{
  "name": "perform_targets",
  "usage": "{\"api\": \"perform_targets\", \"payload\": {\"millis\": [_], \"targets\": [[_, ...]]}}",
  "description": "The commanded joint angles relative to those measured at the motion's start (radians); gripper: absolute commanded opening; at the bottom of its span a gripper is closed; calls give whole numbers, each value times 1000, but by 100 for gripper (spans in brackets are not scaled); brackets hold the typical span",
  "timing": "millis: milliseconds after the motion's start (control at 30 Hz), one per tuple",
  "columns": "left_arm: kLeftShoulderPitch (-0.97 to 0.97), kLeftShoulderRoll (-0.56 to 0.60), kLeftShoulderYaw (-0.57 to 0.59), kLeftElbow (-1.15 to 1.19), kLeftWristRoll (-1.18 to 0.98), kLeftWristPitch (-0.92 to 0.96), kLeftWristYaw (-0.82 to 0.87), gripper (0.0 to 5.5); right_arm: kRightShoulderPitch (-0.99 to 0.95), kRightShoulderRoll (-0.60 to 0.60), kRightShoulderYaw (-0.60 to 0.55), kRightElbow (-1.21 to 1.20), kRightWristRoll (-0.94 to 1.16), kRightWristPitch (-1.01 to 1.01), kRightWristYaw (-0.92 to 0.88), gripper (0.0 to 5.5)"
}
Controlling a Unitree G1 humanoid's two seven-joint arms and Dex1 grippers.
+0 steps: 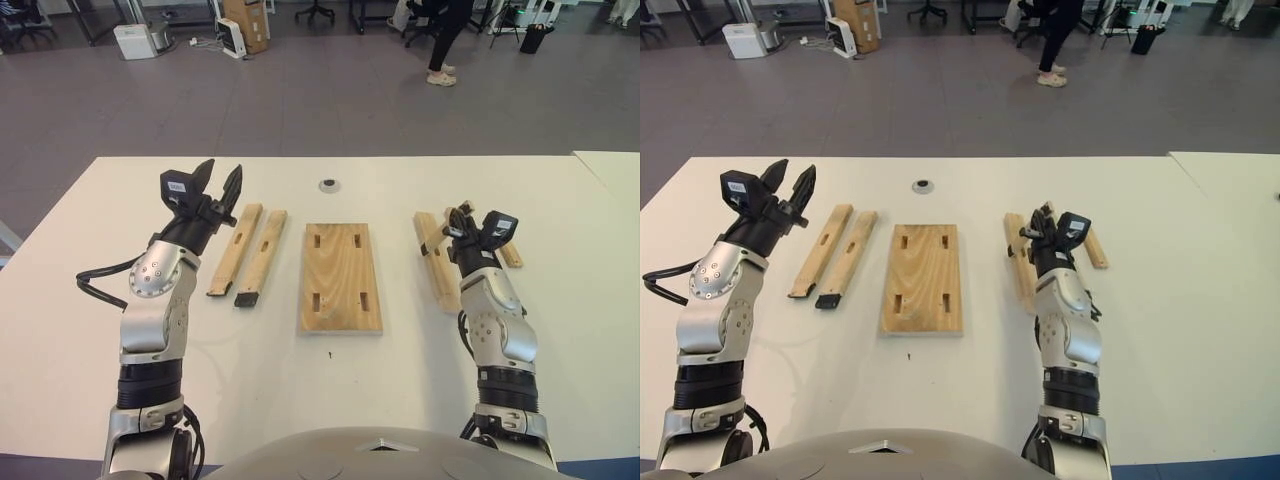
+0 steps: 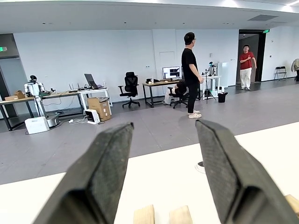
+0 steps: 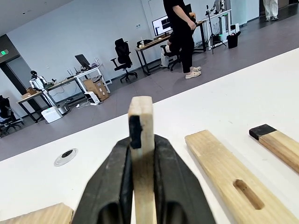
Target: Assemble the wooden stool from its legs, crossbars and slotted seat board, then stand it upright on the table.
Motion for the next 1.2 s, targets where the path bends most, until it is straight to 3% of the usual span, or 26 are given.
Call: {"api": "perform_targets", "payload": {"millis": [33,867,1200], "targets": [[5,-3,-16,-11,21,14,8,245,-24,-4,-17,-10,25,-22,19,40],[31,-25,-39,-16,63,-22,13,245,-30,-71,-71,128,2,-81,31,40],[47,-38,-40,-20,74,-21,17,245,68,-61,64,130,-44,121,63,40]]}}
